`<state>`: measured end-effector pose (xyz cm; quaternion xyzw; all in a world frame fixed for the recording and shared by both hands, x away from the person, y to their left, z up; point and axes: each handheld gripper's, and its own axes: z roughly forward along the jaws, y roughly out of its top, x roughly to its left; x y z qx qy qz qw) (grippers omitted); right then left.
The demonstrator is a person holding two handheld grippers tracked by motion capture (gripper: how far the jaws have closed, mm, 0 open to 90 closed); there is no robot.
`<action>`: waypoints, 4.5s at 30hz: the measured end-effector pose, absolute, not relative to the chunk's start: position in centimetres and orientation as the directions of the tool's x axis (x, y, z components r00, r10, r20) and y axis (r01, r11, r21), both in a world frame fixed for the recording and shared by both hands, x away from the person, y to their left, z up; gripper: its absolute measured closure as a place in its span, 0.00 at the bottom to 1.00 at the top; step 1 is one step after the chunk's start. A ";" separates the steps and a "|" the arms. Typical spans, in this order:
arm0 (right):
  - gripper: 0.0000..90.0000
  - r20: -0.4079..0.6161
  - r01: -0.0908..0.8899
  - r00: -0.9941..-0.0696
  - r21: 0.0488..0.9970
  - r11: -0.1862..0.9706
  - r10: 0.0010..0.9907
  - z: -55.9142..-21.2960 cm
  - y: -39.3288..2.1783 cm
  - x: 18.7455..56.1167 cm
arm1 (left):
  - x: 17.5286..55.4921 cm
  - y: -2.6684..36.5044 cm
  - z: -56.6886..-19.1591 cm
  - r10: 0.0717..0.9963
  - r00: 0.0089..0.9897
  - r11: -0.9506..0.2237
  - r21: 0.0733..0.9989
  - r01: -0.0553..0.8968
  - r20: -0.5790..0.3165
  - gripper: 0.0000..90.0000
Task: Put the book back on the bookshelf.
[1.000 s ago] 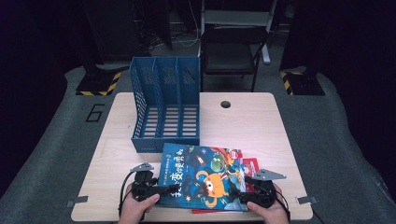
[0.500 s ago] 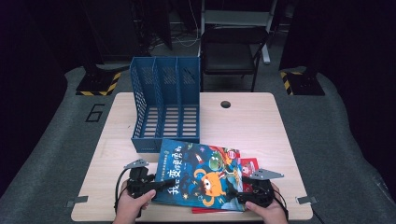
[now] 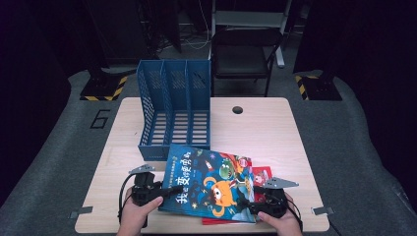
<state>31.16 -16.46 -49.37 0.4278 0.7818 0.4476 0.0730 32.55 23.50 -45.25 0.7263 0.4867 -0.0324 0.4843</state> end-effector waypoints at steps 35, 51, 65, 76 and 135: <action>0.64 0.279 0.610 -0.676 0.731 0.305 0.682 -48.8 -17.8 31.4 | 34.4 24.2 -40.5 0.652 0.519 -0.005 0.682 0.731 -0.552 0.70; 0.75 0.284 0.579 -0.726 0.743 0.335 0.626 -49.0 -16.4 31.1 | 35.6 24.2 -38.6 0.659 0.517 0.000 0.688 0.726 -0.547 0.74; 0.63 0.239 0.543 -0.750 0.755 0.367 0.617 -49.1 -14.8 31.4 | 37.8 23.8 -36.5 0.676 0.484 0.019 0.670 0.742 -0.555 0.79; 0.66 0.206 0.527 -0.760 0.750 0.399 0.616 -49.1 -15.3 31.2 | 39.1 24.1 -36.0 0.648 0.479 0.032 0.650 0.760 -0.592 0.83; 0.64 0.217 0.529 -0.758 0.756 0.385 0.614 -49.3 -15.6 31.4 | 39.5 20.6 -29.3 0.670 0.585 -0.112 0.716 0.689 -0.458 0.90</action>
